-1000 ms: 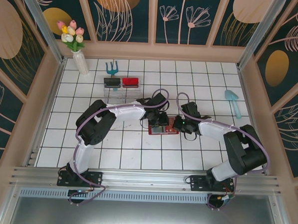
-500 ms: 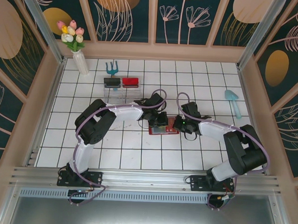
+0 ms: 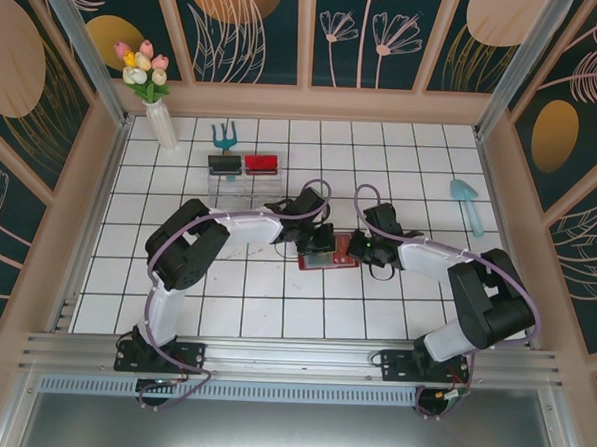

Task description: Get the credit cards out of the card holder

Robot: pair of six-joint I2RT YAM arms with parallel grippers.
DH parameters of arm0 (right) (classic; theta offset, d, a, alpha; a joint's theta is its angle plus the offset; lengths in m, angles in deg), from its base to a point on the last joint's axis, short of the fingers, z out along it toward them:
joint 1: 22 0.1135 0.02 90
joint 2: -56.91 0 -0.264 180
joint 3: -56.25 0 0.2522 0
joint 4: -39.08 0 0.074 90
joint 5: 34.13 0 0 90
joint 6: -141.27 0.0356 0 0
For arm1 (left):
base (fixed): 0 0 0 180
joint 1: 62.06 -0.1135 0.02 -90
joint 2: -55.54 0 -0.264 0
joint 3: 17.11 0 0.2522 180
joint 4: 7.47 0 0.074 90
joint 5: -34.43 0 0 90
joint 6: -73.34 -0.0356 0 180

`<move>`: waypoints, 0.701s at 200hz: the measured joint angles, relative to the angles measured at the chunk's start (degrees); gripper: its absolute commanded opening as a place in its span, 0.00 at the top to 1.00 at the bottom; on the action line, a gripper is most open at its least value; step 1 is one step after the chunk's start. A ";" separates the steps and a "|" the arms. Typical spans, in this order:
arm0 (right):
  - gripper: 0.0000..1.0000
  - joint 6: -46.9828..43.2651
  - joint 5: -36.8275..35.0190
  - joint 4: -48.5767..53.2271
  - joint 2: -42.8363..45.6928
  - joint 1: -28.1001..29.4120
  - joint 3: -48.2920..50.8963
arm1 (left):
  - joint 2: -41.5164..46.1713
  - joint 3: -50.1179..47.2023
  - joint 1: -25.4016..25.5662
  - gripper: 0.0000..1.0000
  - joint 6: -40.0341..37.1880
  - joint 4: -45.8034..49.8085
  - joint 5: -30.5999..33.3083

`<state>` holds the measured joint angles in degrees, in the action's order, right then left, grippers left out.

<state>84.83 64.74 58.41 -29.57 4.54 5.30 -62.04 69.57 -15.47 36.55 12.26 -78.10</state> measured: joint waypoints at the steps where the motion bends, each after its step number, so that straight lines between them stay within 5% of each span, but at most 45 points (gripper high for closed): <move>1: 1.00 0.02 0.02 -0.02 0.00 0.00 0.02 | 0.07 -0.11 0.00 1.00 0.00 -0.04 -0.04; 140: 0.99 1.31 0.66 -0.72 -0.02 -0.35 0.22 | 5.09 -6.08 -1.22 0.97 0.72 -1.88 -2.80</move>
<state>86.14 65.39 57.69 -29.59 4.19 5.51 -56.95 63.50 -16.70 37.27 10.38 -80.89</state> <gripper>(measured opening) 0.057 0.063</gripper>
